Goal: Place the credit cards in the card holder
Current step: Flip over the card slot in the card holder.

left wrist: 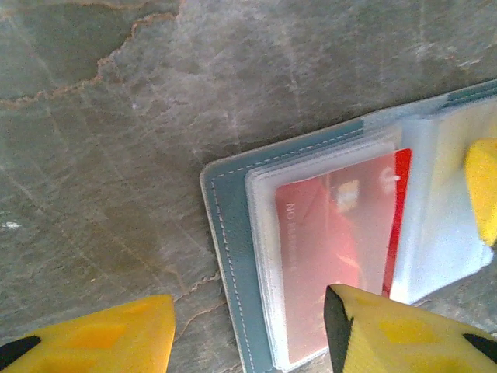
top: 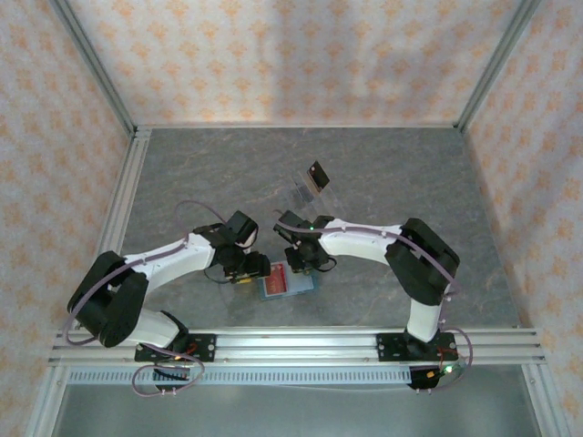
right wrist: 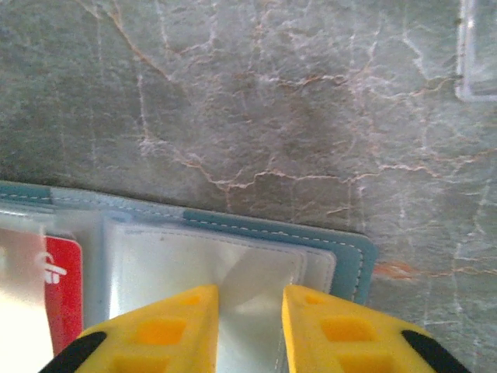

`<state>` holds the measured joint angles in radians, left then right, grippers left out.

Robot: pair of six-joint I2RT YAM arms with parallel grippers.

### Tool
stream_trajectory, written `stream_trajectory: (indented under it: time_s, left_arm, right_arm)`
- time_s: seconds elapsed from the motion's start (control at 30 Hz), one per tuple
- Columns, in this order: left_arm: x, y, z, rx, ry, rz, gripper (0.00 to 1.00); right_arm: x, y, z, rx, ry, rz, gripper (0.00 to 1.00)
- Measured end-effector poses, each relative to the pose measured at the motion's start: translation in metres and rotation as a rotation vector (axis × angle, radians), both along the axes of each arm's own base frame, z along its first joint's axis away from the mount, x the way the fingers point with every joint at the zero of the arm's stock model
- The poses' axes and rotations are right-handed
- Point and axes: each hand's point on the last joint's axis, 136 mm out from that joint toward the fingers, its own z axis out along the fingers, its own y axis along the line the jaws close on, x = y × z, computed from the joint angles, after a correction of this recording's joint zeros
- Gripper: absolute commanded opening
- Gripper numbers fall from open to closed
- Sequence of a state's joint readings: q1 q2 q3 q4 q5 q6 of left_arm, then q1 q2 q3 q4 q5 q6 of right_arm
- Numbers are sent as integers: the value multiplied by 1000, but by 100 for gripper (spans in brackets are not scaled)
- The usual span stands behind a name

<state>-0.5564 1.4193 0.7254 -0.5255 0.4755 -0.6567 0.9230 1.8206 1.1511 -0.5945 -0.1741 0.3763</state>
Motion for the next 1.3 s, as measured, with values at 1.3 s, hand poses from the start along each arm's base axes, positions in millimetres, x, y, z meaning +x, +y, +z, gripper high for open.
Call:
stream_trajectory:
  time_s: [1.3]
  left_arm:
    - [-2, -3, -18, 56, 9, -25, 54]
  right_arm:
    - [-10, 37, 37, 153, 74, -35, 6]
